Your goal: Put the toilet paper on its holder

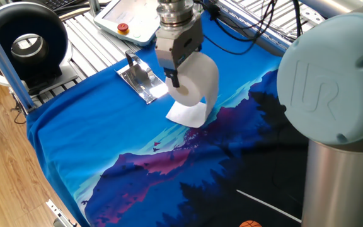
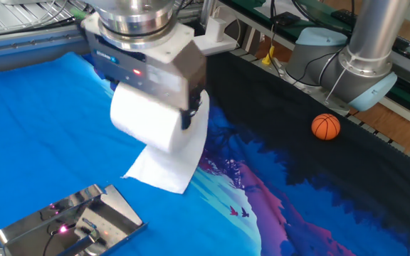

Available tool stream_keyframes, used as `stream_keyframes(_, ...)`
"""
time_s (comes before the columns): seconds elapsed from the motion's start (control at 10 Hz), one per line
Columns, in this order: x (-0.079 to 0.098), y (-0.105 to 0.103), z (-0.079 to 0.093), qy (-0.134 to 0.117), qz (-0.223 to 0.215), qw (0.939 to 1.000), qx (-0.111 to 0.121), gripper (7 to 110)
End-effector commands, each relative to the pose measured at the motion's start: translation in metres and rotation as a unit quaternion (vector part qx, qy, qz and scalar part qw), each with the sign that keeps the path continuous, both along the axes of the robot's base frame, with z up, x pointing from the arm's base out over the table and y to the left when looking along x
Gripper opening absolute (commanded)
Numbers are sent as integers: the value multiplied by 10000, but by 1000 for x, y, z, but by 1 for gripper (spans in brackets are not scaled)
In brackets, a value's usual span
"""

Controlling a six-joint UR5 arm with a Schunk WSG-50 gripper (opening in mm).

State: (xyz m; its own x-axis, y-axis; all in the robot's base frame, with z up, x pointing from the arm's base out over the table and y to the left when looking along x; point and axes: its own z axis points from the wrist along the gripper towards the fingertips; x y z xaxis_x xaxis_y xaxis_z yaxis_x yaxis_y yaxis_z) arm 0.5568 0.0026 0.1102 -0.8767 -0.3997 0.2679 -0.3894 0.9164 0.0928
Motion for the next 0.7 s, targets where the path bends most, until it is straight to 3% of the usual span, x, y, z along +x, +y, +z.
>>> stream_keyframes(0.0,7,22,-2,-84,1566,9861,554,7)
stream_keyframes(0.1,8,23,2,-109,1857,9816,424,7)
stream_keyframes(0.2,20,32,6,-419,2274,9720,421,7)
stream_keyframes(0.3,19,50,8,-554,2642,9605,672,7)
stream_keyframes(0.5,25,78,10,-933,3537,9238,1133,7)
stream_keyframes(0.6,31,85,10,-1129,3849,9087,1156,7)
